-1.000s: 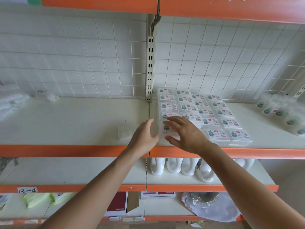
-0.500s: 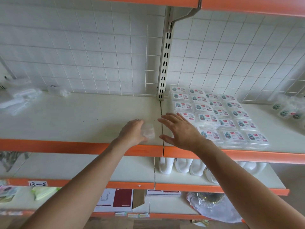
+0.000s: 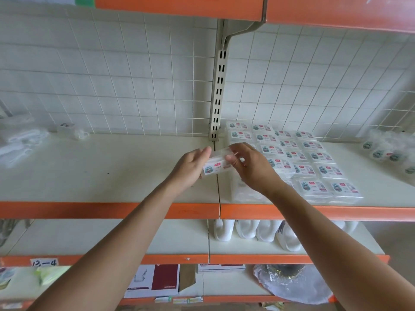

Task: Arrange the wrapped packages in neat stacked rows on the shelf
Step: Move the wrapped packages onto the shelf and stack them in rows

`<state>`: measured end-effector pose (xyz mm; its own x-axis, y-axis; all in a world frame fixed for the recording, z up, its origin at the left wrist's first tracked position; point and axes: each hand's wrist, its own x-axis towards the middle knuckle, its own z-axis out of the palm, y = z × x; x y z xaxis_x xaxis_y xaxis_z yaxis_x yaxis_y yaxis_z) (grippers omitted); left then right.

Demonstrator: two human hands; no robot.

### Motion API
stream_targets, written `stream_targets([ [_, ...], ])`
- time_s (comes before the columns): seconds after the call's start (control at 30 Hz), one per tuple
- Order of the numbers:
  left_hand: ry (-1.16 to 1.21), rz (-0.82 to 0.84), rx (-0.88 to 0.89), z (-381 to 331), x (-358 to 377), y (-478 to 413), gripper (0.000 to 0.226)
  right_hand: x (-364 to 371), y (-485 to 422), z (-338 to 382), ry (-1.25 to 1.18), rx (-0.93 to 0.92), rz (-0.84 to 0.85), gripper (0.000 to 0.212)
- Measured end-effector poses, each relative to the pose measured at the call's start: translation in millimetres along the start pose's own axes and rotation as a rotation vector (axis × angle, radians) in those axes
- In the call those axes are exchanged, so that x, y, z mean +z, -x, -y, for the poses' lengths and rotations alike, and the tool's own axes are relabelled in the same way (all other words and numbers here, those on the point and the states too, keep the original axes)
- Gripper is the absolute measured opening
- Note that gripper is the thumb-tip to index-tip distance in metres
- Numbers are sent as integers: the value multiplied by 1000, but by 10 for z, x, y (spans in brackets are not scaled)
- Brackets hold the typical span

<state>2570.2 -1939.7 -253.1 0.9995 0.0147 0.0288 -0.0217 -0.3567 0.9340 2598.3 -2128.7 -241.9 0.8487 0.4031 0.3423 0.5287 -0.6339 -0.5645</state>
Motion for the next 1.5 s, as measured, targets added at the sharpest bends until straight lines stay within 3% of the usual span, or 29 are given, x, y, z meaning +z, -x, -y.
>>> stream_targets([
  [0.17,130,31,-6,-104,109,1,48,-83,6,-5,68,68,-15,32],
  [0.33,201,57,-41,-161,209,14,45,-137,52,-99,-25,101,-12,31],
  [0.53,45,111,37,-201,288,17,30,-289,109,-143,-223,220,-131,23],
  [0.7,207,159,38,-311,419,37,9,-334,174,-183,-272,213,-244,18],
  [0.83,256,157,11,-338,505,31,10,-377,267,-264,-194,204,-285,16],
  [1.0,150,61,38,-381,613,9,16,-436,360,-388,-149,152,-207,21],
  [1.23,3,50,67,-467,762,-45,20,-595,574,-540,24,-141,-3,52],
  [1.4,-12,69,64,-542,1014,-15,25,-781,729,-678,166,-159,-17,60],
  [1.5,-246,12,185,-512,1102,6,27,-857,826,-790,209,-54,-52,58],
])
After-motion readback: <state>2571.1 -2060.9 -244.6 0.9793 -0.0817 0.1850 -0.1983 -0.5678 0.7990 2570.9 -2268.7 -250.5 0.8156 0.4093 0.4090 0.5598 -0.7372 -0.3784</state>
